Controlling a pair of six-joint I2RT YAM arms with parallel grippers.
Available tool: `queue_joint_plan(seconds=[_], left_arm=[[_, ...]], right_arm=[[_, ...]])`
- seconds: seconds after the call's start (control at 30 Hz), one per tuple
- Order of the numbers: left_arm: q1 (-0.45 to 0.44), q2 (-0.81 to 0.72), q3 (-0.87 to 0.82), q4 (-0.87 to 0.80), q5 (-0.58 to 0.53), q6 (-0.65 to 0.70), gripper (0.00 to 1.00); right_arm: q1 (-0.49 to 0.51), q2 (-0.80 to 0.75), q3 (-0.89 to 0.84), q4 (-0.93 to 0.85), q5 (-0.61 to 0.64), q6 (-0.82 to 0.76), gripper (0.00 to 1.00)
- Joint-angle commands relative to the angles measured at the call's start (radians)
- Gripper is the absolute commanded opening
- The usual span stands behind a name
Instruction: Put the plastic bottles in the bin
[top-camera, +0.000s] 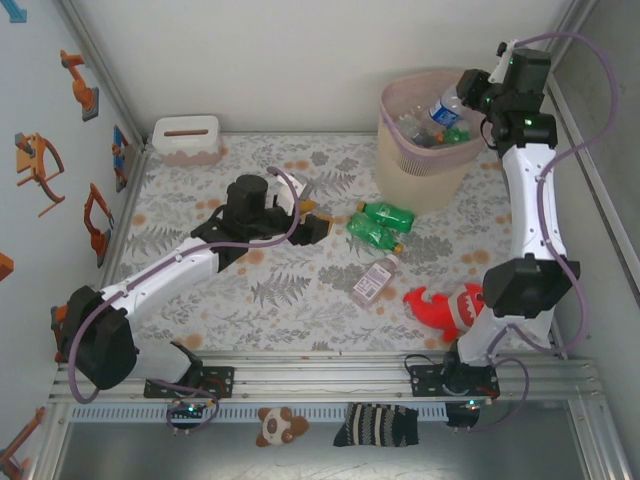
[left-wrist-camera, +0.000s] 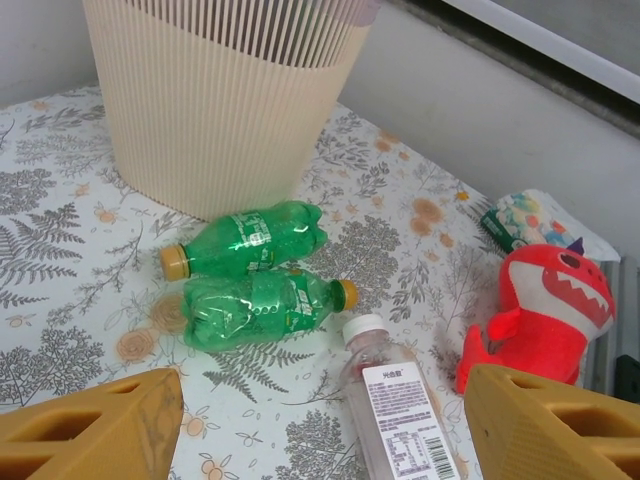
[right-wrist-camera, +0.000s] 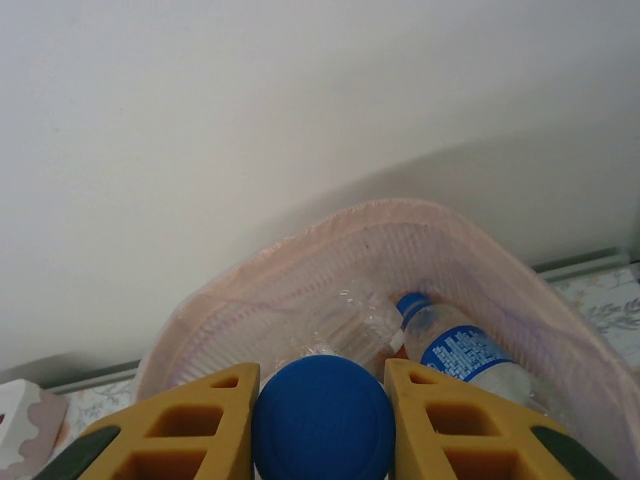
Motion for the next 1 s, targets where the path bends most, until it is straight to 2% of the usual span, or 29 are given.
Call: queue_joint_plan(seconds=[0.0, 0.3, 0.4, 0.47, 0.6, 0.7, 0.83, 0.97], left_arm=[[0.009, -0.035, -0.016, 0.02, 0.017, -0.019, 0.73], [0.016, -0.038, -0.028, 0.023, 0.017, -0.03, 0.73], [0.018, -0.041, -0.029, 0.02, 0.017, -0.03, 0.73], [0.018, -0.043, -0.029, 0.015, 0.015, -0.03, 0.73], [0.018, -0.053, -0.033, 0.012, 0.01, -0.031, 0.73], [0.019, -0.062, -0.039, 0.012, 0.006, -0.034, 0.73], [0.019, -0.071, -0.044, 0.014, 0.001, -0.035, 0.73], [0.02, -0.074, -0.046, 0.014, 0.0, -0.036, 0.73]], right_arm=[[-0.025, 0.036, 0.052, 0.022, -0.107, 0.067, 0.26], [-0.066, 0.169, 0.087, -0.041, -0.228, 0.112, 0.27], [-0.079, 0.199, 0.091, -0.06, -0.235, 0.12, 0.3], [-0.086, 0.213, 0.103, -0.08, -0.228, 0.119, 0.33], [-0.09, 0.21, 0.122, -0.108, -0.166, 0.094, 0.48], [-0.09, 0.2, 0.151, -0.129, -0.123, 0.07, 0.56], [-0.09, 0.182, 0.18, -0.148, -0.085, 0.052, 0.58], [-0.088, 0.157, 0.175, -0.138, -0.093, 0.053, 0.57]])
